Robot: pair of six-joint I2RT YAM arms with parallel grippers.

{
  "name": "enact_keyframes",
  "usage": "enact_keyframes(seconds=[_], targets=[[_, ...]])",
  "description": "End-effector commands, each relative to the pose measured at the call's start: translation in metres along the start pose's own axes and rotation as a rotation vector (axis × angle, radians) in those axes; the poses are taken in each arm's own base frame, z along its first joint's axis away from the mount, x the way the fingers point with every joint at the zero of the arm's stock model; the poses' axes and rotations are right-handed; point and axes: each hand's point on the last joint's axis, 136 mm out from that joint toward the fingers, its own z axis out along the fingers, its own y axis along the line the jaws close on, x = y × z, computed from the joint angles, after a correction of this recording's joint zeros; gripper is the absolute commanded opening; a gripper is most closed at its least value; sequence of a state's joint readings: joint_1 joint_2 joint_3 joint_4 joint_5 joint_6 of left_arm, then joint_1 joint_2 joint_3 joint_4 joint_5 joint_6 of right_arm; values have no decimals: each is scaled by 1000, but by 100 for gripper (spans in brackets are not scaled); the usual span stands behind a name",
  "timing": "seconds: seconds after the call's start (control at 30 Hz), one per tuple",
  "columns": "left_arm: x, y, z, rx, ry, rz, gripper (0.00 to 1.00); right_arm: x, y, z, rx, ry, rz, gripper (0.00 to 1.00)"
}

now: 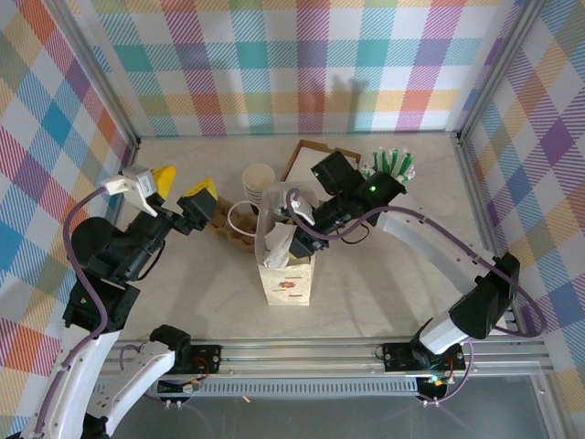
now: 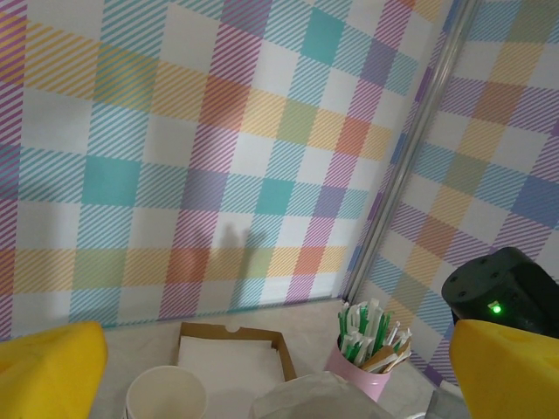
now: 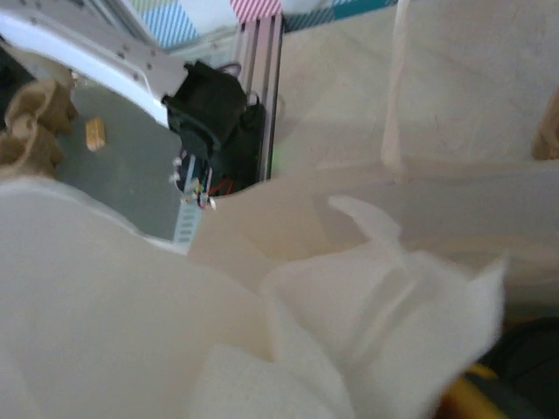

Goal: Pack the takeout coffee

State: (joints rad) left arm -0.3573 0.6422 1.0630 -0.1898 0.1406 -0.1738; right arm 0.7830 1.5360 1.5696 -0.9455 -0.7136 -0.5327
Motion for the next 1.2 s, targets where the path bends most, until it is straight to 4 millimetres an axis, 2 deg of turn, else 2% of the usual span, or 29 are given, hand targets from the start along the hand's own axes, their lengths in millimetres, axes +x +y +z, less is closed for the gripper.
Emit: enact_keyframes(seconds=[0.0, 0.03, 0.1, 0.37, 0.43, 0.53, 0.63, 0.73, 0.87, 0.93, 1.07, 1.17], targets=[[-1, -2, 0, 14, -4, 13, 100, -10, 8, -8, 7, 1, -41, 46], [-2, -2, -1, 12, -4, 13, 100, -12, 8, -9, 17, 2, -42, 53], [-1, -2, -1, 12, -1, 13, 100, -15, 11, -12, 28, -2, -52, 59], [-1, -2, -1, 11, 0, 15, 100, -21, 17, -23, 67, -13, -81, 65], [0, -2, -1, 11, 1, 14, 100, -19, 19, -22, 60, -3, -71, 62], [-1, -2, -2, 10, 1, 13, 100, -11, 21, -23, 56, 27, -51, 48], [1, -1, -1, 8, 3, 9, 100, 1, 18, -15, 55, 87, -35, 36], [3, -1, 0, 11, 4, 3, 100, 9, 14, -5, 52, 149, -10, 35], [3, -2, 1, 17, 4, -3, 100, 9, 7, -3, 88, 195, -9, 48], [2, -2, 0, 19, 5, -2, 100, 1, 8, -8, 110, 187, -26, 62], [3, -2, -2, 14, 6, 3, 100, -9, 16, -21, 146, 153, -73, 80], [4, -2, -2, 15, 8, 2, 100, -12, 21, -30, 175, 135, -102, 85]])
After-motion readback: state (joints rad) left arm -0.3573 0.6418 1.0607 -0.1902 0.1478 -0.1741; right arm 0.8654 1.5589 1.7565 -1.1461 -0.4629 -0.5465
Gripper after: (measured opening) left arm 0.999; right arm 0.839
